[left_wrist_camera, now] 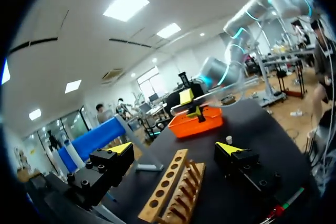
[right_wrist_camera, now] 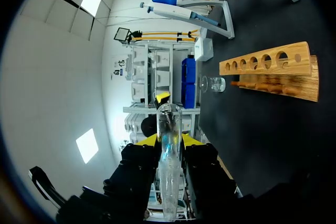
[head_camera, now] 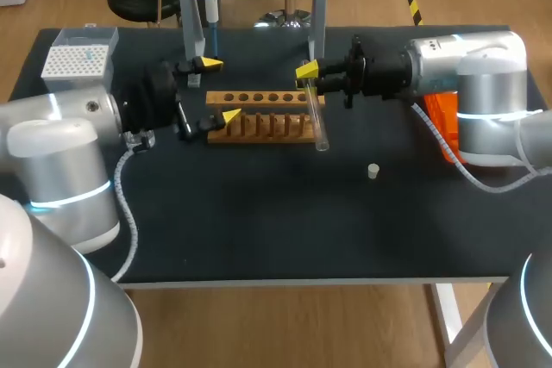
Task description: Invert the test tube, pick up the pipette, mount the tip to pipette, aspirate from beaker and dispense into the tube, eject the tip, return the pipette, and cap with the stopper.
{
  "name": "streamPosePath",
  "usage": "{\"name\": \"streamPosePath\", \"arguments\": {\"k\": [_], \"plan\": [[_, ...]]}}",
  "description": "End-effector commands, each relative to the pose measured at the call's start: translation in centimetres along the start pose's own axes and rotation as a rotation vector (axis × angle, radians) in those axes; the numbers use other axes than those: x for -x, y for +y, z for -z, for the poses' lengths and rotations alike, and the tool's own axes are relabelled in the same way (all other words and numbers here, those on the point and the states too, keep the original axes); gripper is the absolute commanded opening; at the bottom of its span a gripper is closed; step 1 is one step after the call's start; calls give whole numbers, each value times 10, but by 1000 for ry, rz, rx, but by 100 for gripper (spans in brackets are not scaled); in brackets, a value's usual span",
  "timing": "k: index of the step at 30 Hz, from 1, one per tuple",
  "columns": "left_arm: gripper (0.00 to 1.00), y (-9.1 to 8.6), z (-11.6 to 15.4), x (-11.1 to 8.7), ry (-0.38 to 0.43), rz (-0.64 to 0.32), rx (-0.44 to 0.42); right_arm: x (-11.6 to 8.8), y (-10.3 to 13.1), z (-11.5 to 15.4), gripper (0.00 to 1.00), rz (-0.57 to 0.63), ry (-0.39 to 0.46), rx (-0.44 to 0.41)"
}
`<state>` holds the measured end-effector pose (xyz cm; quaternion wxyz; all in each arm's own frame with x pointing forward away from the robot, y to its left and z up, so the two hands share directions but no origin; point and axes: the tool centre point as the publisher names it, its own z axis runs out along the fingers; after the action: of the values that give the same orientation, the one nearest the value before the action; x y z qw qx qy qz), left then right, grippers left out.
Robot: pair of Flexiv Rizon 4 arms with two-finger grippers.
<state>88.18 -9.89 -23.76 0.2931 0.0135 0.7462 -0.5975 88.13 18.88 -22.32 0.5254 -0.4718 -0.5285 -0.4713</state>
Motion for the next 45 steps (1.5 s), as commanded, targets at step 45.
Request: {"name": "streamPosePath", "arguments": {"k": [45], "plan": [[100, -52, -35, -46, 47, -1142, -375, -1, 0, 1, 0, 0, -3, -1]]}}
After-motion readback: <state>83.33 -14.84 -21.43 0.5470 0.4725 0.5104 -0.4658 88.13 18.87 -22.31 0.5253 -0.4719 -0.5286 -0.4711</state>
